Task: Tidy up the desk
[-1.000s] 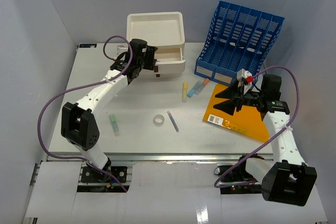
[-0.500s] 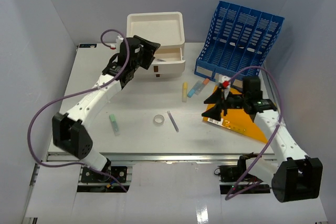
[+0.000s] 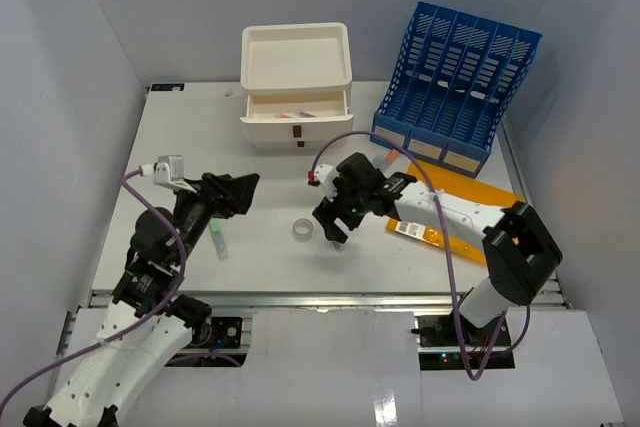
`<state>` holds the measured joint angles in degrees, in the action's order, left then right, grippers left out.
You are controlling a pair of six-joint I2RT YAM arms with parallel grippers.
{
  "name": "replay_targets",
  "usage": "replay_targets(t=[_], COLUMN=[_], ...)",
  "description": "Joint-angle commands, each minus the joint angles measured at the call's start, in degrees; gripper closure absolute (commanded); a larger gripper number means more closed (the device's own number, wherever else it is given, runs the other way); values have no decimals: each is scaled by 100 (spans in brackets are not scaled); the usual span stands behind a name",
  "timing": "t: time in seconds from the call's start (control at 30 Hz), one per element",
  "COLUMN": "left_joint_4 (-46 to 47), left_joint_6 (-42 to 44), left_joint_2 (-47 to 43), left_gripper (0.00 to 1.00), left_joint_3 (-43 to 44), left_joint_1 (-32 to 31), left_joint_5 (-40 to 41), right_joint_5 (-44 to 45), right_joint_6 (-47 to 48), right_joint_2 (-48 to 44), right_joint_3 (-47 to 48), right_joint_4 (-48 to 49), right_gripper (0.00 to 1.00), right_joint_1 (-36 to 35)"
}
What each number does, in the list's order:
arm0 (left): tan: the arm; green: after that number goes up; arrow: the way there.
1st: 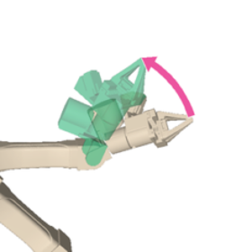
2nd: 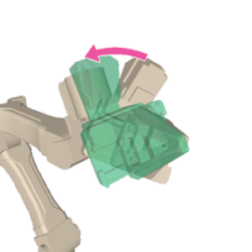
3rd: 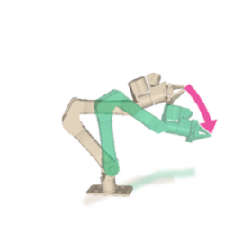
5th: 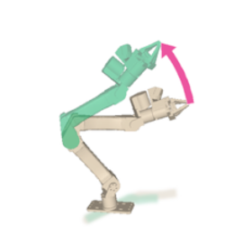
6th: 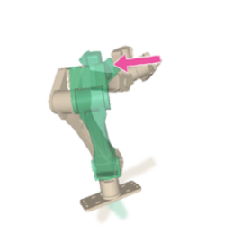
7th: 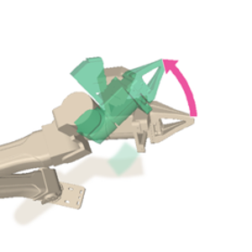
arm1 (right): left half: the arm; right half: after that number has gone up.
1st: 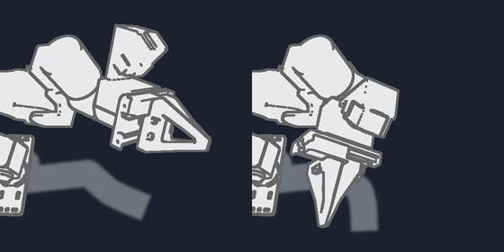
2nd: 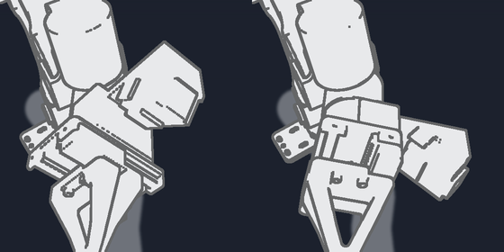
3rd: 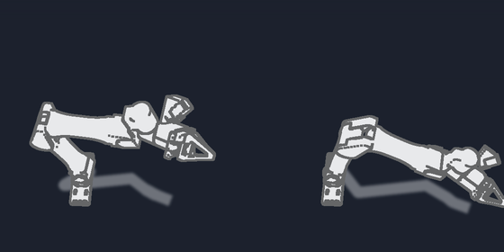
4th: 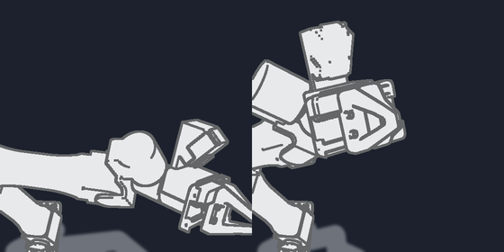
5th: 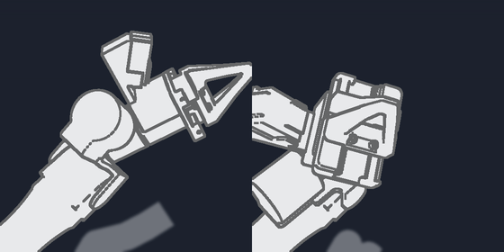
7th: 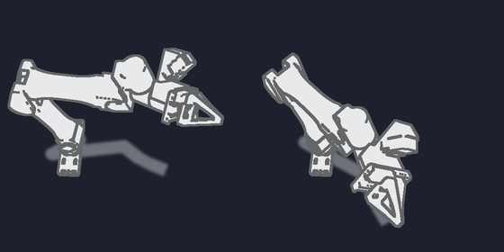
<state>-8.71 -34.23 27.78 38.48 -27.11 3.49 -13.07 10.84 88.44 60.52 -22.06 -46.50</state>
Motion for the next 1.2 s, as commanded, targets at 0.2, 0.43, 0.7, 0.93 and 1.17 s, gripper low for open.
replay_targets(t=[0.2, 0.43, 0.7, 0.93, 1.17], left_joint_4=[-1179, -1216, -1212, -1206, -1111], left_joint_6=[439, 453, 426, 371, 373], left_joint_2=[-1131, -1101, -1064, -1094, -926], left_gripper=[2, 2, 2, 2, 2], left_joint_3=[-791, -768, -778, -807, -836], left_joint_1=[8, 13, 13, 13, 13], left_joint_5=[-19, -62, -132, -194, -472], right_joint_5=[1663, 1497, 1356, 1561, 1190], right_joint_6=[-810, -837, -737, -216, 2238], right_joint_2=[1531, 1816, 1820, 1613, 327], right_joint_3=[955, 861, 616, 611, 1426], right_joint_4=[-162, -163, -144, -134, -454], right_gripper=[32, 47, 82, 92, 92], right_joint_1=[-603, -605, -551, -285, -243])
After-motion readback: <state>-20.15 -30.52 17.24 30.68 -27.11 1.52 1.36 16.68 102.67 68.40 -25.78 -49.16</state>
